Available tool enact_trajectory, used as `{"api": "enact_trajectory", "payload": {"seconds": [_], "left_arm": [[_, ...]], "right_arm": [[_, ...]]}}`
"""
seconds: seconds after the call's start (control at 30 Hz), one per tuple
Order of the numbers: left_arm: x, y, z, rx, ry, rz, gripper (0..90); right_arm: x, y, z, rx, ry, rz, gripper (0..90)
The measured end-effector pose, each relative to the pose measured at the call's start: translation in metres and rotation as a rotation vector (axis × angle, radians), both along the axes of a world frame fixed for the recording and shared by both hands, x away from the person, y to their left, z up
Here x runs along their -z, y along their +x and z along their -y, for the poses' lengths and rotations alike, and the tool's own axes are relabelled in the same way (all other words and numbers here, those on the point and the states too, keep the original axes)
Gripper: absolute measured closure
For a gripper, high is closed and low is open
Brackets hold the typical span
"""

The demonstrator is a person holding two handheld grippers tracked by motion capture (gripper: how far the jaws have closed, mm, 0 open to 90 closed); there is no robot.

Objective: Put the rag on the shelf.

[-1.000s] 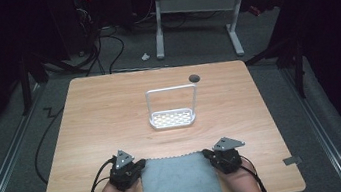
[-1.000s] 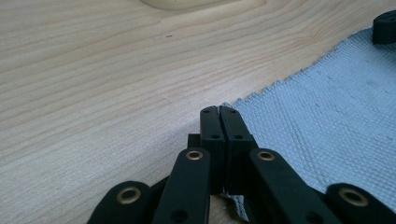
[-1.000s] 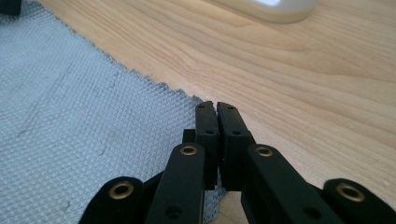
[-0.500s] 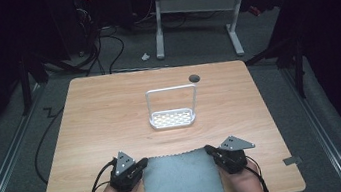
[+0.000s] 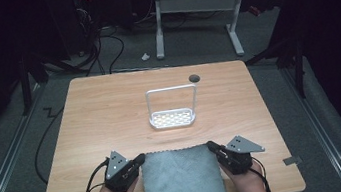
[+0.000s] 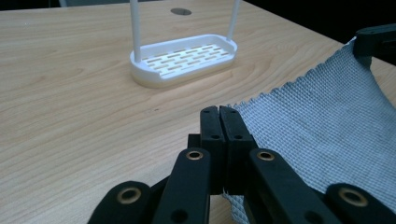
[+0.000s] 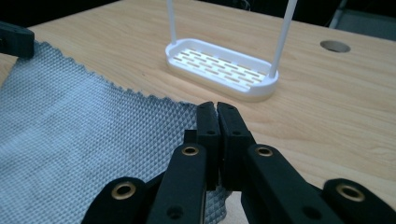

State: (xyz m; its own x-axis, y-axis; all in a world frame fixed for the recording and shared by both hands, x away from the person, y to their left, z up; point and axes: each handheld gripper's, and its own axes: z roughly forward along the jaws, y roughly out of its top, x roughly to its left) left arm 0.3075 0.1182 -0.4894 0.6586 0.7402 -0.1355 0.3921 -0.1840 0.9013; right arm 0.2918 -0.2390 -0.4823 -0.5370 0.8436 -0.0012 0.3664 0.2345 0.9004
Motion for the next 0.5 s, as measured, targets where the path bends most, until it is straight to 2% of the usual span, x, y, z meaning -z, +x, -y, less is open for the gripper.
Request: {"api": "enact_trajectory", "payload": {"seconds": [0.07, 0.1, 0.2, 0.3, 0.33, 0.5], "left_arm": [[-0.002, 0.0, -0.001, 0.0, -0.014, -0.004, 88.9], [-0.007, 0.001, 0.0, 0.001, -0.037, 0.001, 88.9], [-0.014, 0.005, 0.003, 0.005, -0.021, 0.026, 89.0], [-0.017, 0.01, 0.004, 0.01, -0.032, 0.027, 89.1], [-0.019, 0.015, 0.006, 0.005, -0.013, 0.042, 89.1], [-0.025, 0.025, 0.006, -0.001, -0.034, 0.045, 89.2]], "right_arm": [[-0.003, 0.0, 0.001, 0.002, 0.0, 0.009, 89.3], [-0.004, 0.0, 0.001, 0.004, 0.002, 0.013, 89.3], [-0.008, 0.004, 0.002, 0.01, 0.012, 0.02, 89.3], [-0.013, 0.009, 0.002, 0.008, 0.021, 0.032, 89.3], [-0.017, 0.015, 0.002, 0.013, 0.01, 0.04, 89.3], [-0.019, 0.022, 0.004, 0.011, 0.02, 0.049, 89.3]]}}
